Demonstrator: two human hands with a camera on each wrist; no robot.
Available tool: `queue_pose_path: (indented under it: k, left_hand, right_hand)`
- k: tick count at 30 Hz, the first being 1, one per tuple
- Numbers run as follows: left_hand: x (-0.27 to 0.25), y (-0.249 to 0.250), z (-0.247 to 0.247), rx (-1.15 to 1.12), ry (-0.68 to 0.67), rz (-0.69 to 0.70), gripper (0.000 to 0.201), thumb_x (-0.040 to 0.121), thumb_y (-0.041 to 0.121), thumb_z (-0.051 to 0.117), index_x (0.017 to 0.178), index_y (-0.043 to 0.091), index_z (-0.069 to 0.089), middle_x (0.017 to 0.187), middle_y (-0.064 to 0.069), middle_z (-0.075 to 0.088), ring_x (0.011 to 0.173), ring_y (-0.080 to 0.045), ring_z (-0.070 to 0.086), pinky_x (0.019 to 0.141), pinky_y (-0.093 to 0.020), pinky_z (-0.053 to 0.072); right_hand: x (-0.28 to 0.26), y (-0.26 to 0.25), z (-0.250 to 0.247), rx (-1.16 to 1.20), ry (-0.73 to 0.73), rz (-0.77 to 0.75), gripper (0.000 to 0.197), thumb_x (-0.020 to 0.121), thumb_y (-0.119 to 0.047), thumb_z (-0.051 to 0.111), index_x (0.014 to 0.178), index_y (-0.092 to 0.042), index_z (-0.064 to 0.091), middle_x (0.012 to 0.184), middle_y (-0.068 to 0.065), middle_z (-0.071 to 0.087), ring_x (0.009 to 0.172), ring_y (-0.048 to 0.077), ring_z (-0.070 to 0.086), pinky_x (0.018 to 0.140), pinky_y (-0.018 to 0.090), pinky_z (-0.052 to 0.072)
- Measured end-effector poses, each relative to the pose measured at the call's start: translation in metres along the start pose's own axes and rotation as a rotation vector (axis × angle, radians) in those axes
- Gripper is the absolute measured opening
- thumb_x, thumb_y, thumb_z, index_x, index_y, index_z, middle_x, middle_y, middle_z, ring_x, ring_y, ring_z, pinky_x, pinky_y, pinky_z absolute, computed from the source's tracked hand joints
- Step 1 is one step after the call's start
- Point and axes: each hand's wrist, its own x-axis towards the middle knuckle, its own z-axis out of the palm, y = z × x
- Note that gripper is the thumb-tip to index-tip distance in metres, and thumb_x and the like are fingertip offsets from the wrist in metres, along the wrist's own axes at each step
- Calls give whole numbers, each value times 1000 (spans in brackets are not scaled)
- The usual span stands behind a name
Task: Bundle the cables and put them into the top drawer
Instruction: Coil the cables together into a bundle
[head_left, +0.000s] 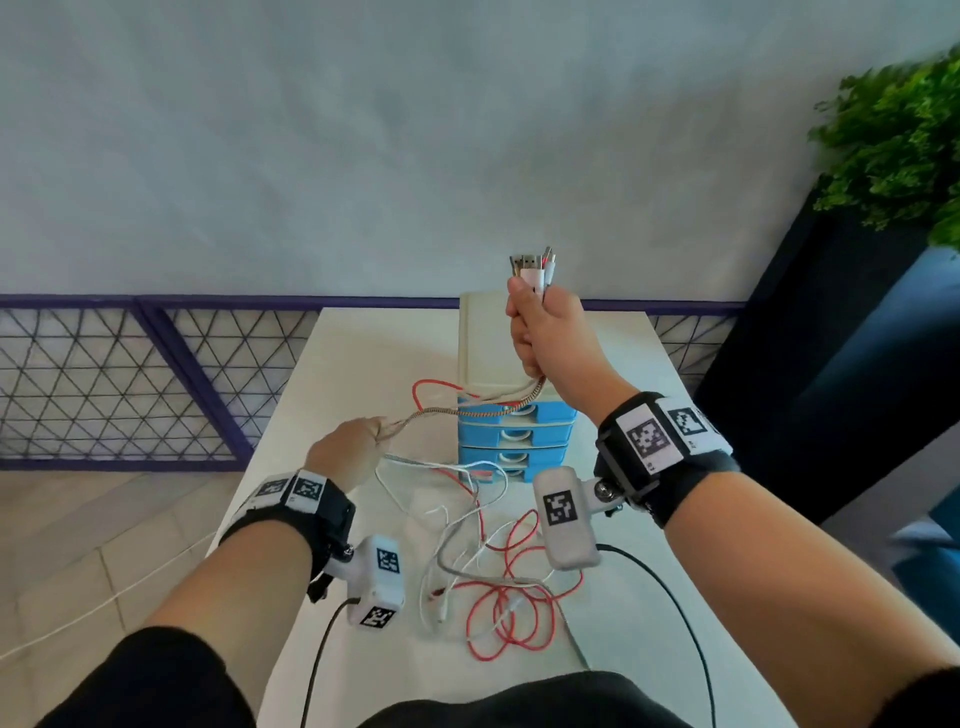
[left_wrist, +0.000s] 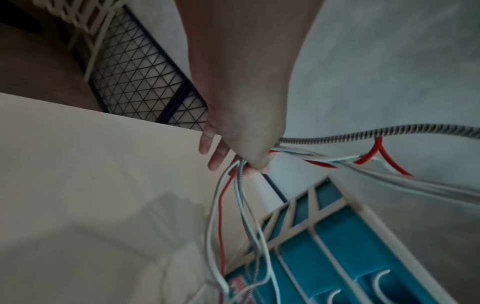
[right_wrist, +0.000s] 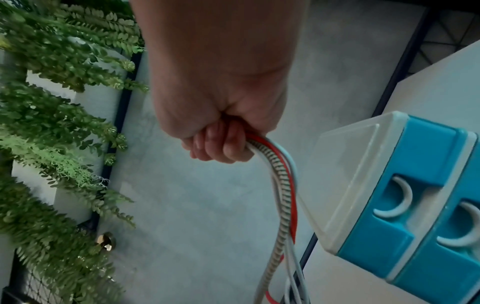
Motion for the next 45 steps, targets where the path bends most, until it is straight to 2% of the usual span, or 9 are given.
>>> queue_pose_path:
  k: [3, 7, 10, 16, 22, 28, 34, 39, 45]
  left_hand:
    - [14, 3, -16, 27, 31, 1, 33, 92, 31, 53, 119, 12, 55, 121, -14, 62, 108, -33, 59, 89, -39, 46]
    - [5, 27, -38, -104, -440, 175, 98, 61, 58, 77, 140, 23, 32, 133, 12, 37, 127, -12, 37, 110, -33, 31]
    - [-7, 55, -43, -324, -611, 270, 84, 61, 71, 65, 130, 27, 47, 137, 16, 43, 130, -9, 36, 106, -22, 32]
    - [-16, 46, -26, -936, -615, 193, 90, 81, 74, 7, 107, 11, 65, 152, 12, 29, 140, -10, 19, 116, -40, 4]
    - [-12, 19, -15, -442, -337, 205, 31, 100, 35, 34, 90, 20, 60, 108, 0, 60, 106, -14, 51, 95, -26, 36]
    - [-8, -9, -1, -182, -116, 245, 26, 95, 17, 50, 75, 12, 65, 93, -8, 64, 93, -21, 58, 82, -13, 38]
    - [11, 25, 0, -131, 152, 302, 24, 94, 18, 42, 72, 22, 51, 84, 1, 52, 87, -21, 53, 87, -39, 47]
    - [-27, 120, -33, -587, -249, 413, 60, 87, 68, 31, 110, 25, 65, 118, 10, 65, 110, -4, 58, 97, -23, 39]
    - [-37, 136, -17, -360, -149, 631, 25, 99, 30, 40, 86, 11, 49, 68, 7, 49, 61, -5, 48, 62, -27, 37]
  right_hand:
    - [0, -1, -6, -32, -18, 15, 33, 100, -35, 43, 74, -16, 45, 45, -11, 33, 39, 10, 25, 41, 22, 21]
    - [4, 0, -15, 74, 8, 62, 33, 100, -36, 43, 73, -16, 45, 46, -10, 32, 38, 9, 25, 39, 21, 21]
    - [6, 2, -16, 176, 26, 91, 34, 100, -35, 43, 72, -17, 44, 50, -5, 30, 36, 8, 25, 37, 21, 20]
    - [10, 0, -22, 292, 123, 32, 34, 100, -35, 43, 71, -18, 42, 50, -5, 30, 35, 7, 24, 35, 19, 21]
    - [12, -3, -25, 242, 136, 22, 34, 100, -36, 44, 71, -18, 44, 46, -9, 34, 35, 7, 27, 36, 21, 23]
    - [14, -12, -24, 252, 121, 40, 35, 100, -36, 45, 70, -18, 43, 46, -8, 30, 35, 7, 23, 36, 19, 19]
    - [11, -7, -11, 170, 5, 93, 35, 100, -35, 43, 70, -17, 43, 47, -6, 30, 34, 8, 25, 37, 20, 18]
    - [10, -1, -2, 131, -36, 99, 35, 100, -37, 44, 72, -16, 44, 46, -7, 32, 35, 9, 26, 37, 21, 22]
    - [10, -1, -9, 182, 1, 23, 33, 100, -34, 43, 74, -14, 46, 53, 0, 44, 45, 17, 50, 51, 30, 48]
